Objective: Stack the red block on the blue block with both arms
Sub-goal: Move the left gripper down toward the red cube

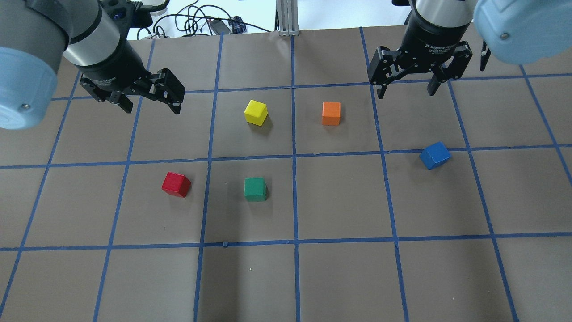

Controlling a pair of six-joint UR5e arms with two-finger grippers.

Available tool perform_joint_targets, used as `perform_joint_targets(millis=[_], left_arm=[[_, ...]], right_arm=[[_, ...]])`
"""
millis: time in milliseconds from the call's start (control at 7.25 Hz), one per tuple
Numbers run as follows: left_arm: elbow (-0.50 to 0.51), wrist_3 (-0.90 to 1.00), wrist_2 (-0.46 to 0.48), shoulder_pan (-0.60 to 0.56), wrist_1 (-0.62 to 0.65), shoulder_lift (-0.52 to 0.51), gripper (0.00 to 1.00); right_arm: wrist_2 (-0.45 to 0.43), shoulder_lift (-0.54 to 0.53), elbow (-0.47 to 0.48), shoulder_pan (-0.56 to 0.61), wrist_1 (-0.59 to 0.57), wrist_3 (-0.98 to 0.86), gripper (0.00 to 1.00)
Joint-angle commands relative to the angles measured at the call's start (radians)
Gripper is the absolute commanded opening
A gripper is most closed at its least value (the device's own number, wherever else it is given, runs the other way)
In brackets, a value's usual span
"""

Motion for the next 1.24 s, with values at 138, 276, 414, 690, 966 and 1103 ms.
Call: perform_joint_targets(millis=[138,276,414,690,966,1103], left_arm=[[-0.001,0.076,0.011,0.015,-0.001,-0.022,1.0],[-0.013,0.248,0.008,0.025,0.012,-0.032,1.0],[-0.021,0.319,0.011,0.047,0.004,-0.042,1.0],[-0.157,0.45,0.012,0.073,0.062,-0.067,1.0],[-0.382,0.525,0.018,0.117,0.404,-0.108,1.0],[-0.426,0.536,0.02,0.119,0.471,-0.131,1.0]], right_arm=[[-0.002,0.004,0.006,-0.001,-0.002,0.0,1.0],[-0.001,0.007,0.006,0.0,-0.007,0.001,1.0],[-0.004,0.007,0.006,0.0,-0.008,-0.002,1.0],[-0.007,0.007,0.006,-0.001,-0.008,0.001,1.0],[-0.006,0.007,0.009,0.0,-0.007,0.001,1.0],[-0.002,0.007,0.009,0.0,-0.005,0.001,1.0]])
